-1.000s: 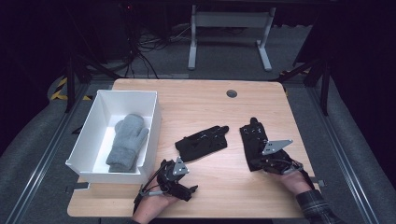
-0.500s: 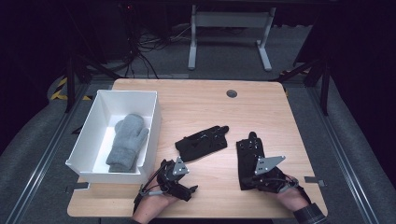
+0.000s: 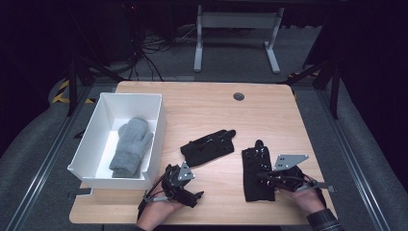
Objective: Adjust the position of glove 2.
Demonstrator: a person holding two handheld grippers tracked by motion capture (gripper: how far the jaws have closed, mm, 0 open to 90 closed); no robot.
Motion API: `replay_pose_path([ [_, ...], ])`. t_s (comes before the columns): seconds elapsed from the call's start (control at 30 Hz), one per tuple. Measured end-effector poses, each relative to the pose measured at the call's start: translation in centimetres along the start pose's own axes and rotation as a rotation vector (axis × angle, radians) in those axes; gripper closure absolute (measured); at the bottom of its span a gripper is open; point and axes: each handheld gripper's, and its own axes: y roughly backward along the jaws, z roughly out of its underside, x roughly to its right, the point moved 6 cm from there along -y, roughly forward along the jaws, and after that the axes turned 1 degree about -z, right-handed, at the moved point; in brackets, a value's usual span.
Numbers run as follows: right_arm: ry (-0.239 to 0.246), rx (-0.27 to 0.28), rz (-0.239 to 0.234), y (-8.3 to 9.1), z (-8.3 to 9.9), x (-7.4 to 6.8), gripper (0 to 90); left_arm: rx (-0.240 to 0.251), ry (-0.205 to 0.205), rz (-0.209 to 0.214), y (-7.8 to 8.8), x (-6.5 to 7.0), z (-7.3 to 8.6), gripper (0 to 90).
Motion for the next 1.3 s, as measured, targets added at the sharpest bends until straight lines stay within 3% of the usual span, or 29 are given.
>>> replay_pose_path([
  [0.1, -0.024, -0.011, 0.044, -0.4, 0.2, 2.1, 90.0, 0.0, 0.0, 0.0, 0.0, 0.0, 0.0, 0.0],
  [0.23, -0.024, -0.063, 0.054, -1.4, 0.8, 3.0, 90.0, 0.0, -0.001, 0.001, 0.0, 0.0, 0.0, 0.0],
  [0.27, -0.018, -0.084, 0.055, -1.6, 1.0, 2.9, 90.0, 0.0, -0.001, 0.001, 0.0, 0.0, 0.0, 0.0],
  [0.37, -0.012, -0.074, 0.032, -1.6, 1.2, 2.7, 90.0, 0.0, -0.001, 0.001, 0.0, 0.0, 0.0, 0.0],
  [0.63, 0.024, -0.068, -0.067, -1.2, 1.7, 0.9, 90.0, 0.0, 0.0, 0.0, 0.0, 0.0, 0.0, 0.0],
  [0.77, 0.041, -0.069, -0.071, -1.1, 1.7, 0.3, 89.6, 0.001, 0.0, -0.001, 0.0, 0.0, 0.0, 0.0],
  [0.8, 0.042, -0.067, -0.075, -1.0, 1.7, 0.3, 83.6, 0.001, 0.001, -0.002, 0.0, 0.0, 0.0, 0.0],
  [0.93, 0.02, -0.016, -0.034, -0.1, 1.3, 0.8, 73.1, 0.001, 0.002, -0.001, 0.0, 0.0, 0.0, 0.4],
  [1.03, -0.026, 0.032, 0.063, 0.9, 1.5, 2.1, 58.9, 0.002, 0.001, -0.003, 0.0, -0.1, 0.0, 0.4],
  [1.07, -0.067, 0.044, 0.116, 1.3, 2.0, 3.2, 51.5, 0.002, 0.001, -0.003, 0.0, -0.1, 0.0, 0.4],
  [1.1, -0.067, 0.044, 0.116, 1.3, 2.0, 3.2, 51.5, 0.002, 0.001, -0.003, 0.0, -0.1, 0.0, 0.4],
  [1.17, -0.143, 0.041, 0.166, 1.5, 3.0, 4.7, 44.1, 0.0, 0.002, -0.003, 0.0, -0.1, -0.1, 0.3],
  [1.3, -0.22, 0.012, 0.246, 1.4, 4.3, 6.5, 32.9, 0.001, 0.009, -0.008, -0.1, 0.0, -0.1, 0.2],
])
